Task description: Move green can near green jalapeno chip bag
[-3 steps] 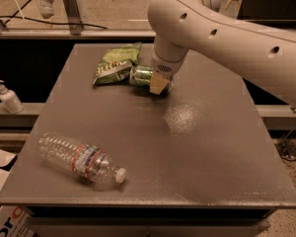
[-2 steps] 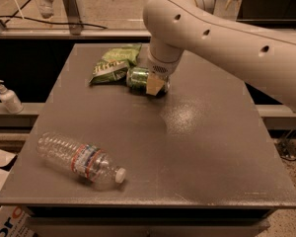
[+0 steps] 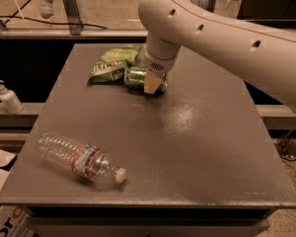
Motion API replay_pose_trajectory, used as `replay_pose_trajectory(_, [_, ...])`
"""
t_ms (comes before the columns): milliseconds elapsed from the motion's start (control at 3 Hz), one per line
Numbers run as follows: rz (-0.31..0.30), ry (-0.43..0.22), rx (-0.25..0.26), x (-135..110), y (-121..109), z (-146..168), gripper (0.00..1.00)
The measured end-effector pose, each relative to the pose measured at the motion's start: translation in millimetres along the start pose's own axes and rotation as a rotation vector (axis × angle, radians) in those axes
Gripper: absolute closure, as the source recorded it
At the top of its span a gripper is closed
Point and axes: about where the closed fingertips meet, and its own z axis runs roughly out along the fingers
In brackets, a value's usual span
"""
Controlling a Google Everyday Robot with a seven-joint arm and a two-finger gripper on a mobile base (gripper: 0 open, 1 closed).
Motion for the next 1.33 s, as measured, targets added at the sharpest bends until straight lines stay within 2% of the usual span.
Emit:
replay_pose_trajectory(667, [-0.008,0.019,-0.015,-1.3,0.5,1.3,0.12])
replay_pose_trajectory(1000, [-0.010,0.027,-0.021,-0.9,2.2,3.4,0.00])
replay_pose_trajectory(1333, [0.003,0.024,-0.029,6.2,2.8,4.6,0.00])
